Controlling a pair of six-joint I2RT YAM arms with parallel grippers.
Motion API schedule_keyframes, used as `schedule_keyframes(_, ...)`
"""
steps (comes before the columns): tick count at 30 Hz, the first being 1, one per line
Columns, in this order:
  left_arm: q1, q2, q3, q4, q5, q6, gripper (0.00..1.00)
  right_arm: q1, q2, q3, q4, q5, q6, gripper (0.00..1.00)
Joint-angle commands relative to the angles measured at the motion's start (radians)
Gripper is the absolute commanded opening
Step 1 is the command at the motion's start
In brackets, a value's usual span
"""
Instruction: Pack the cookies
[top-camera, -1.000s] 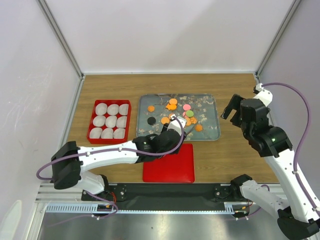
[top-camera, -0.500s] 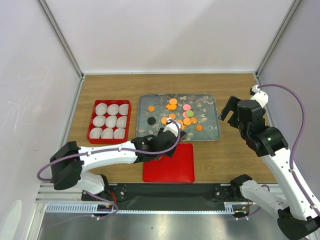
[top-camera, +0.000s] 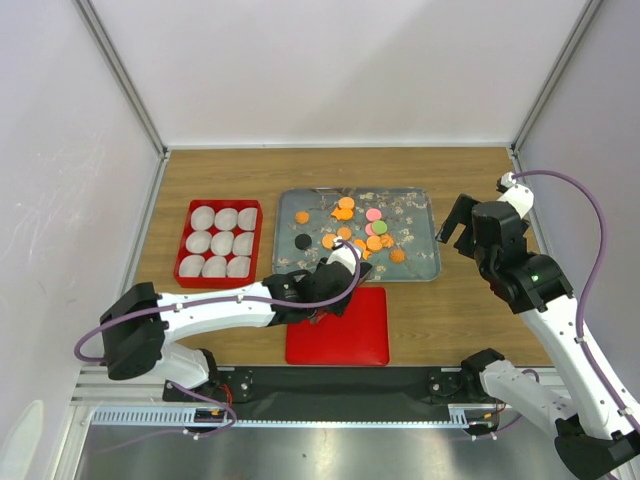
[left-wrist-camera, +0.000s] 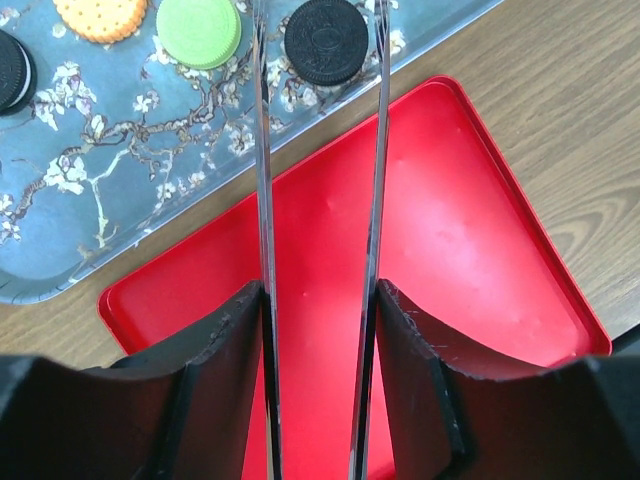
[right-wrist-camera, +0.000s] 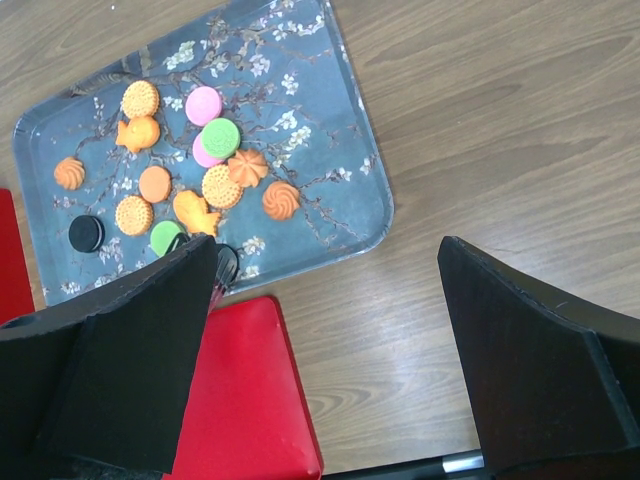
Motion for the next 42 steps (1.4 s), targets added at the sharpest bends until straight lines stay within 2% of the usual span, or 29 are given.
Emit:
schedule_keyframes(1,0.006,0.000,0.003,0.001,0.004,-0.023,0.52,-0.004,-0.015,0.003,0.033,0.000,0.004,0.98)
schedule_keyframes(13,0.007,0.029,0.015,-0.014,0.027,-0.031,0.52,-0.004,-0.017,-0.006,0.040,0.008,0.001,0.98)
schedule_keyframes(22,0.026,0.024,0.032,-0.034,0.056,-0.023,0.43,-0.004,-0.020,-0.005,0.049,0.006,0.003,0.98)
schedule_keyframes(42,0.073,-0.100,0.112,-0.117,0.027,0.026,0.42,-0.004,0.054,0.020,0.124,0.009,-0.034,0.98)
